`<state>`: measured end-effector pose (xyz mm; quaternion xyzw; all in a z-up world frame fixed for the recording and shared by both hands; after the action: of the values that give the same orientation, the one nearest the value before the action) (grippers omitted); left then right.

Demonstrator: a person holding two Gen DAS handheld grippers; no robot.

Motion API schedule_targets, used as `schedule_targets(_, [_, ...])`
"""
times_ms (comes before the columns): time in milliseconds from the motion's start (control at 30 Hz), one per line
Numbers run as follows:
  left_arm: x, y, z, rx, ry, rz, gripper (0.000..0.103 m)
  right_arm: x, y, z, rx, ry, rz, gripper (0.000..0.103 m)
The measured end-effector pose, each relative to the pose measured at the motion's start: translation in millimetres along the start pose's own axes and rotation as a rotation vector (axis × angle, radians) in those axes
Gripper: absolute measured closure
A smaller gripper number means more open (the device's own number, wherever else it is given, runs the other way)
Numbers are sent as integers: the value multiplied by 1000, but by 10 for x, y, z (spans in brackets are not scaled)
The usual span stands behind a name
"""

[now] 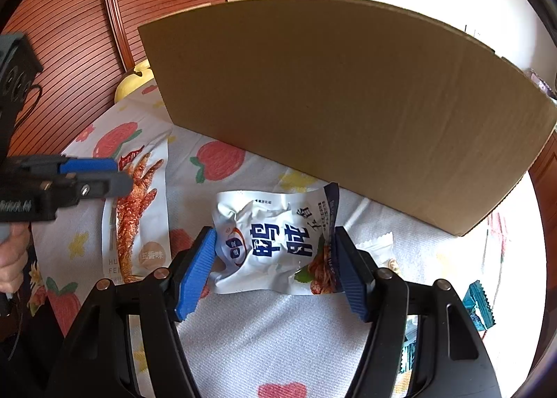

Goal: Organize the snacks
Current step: 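Open the left tool and reposition it over the chicken-feet pack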

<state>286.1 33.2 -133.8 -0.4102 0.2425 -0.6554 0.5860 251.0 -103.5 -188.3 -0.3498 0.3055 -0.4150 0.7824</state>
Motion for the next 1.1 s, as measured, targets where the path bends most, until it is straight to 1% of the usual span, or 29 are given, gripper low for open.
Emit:
schedule_targets(67, [13, 60, 13, -8, 8, 28, 47, 7, 23, -12, -13, 6, 10, 35])
schedule_targets(133, [43, 122, 13, -8, 24, 43, 44, 13, 28, -13, -15, 8, 8, 35])
schedule_targets(167, [61, 131, 14, 8, 41, 56, 44, 17, 26, -14, -15, 5, -5, 35])
schedule_targets(200, [82, 133, 6, 18, 57, 69, 41, 11, 25, -16, -16, 0, -11, 35])
schedule_targets(233, [103, 134, -10, 21, 71, 75, 37, 3, 29, -16, -17, -4, -15, 35])
schedule_targets(333, [179, 143, -61, 31, 120, 98, 31, -28, 62, -21, -32, -29, -34, 34])
schedule_targets(400, [190, 150, -94, 35, 128, 99, 30, -43, 69, -25, -37, -48, -49, 33])
schedule_targets(533, [223, 148, -140, 48, 140, 94, 25, -44, 74, -21, -40, -42, -45, 32])
schedule_targets(667, [233, 133, -171, 52, 157, 90, 24, -53, 91, -18, -46, -46, -47, 30])
schedule_targets(700, [234, 114, -169, 53, 160, 83, 24, -50, 91, -20, -47, -46, -46, 30])
schedule_targets(733, [233, 109, -176, 52, 176, 78, 24, -50, 89, -22, -47, -46, -44, 35])
schedule_targets(800, [225, 85, -182, 39, 200, 59, 24, -64, 74, -24, -48, -54, -42, 37])
schedule_targets(900, [105, 31, -168, 20, 186, 36, 24, -63, 60, -29, -41, -54, -47, 38])
schedule_targets(1100, [-142, -123, -136, 18, 105, 13, 24, -83, 53, -29, -29, -55, -55, 38])
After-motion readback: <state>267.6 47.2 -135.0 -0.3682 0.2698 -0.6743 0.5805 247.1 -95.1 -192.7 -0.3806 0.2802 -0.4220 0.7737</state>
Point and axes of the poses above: each gripper's, at about its wrist camera, not at the fingertips, and y roughly the way its jaws point, x to its right, z to its top, the point moved 8 cm from there along y, roughly the way its jaws point, and after that the axes turned 1 degree about z, right-handed, at the moved point
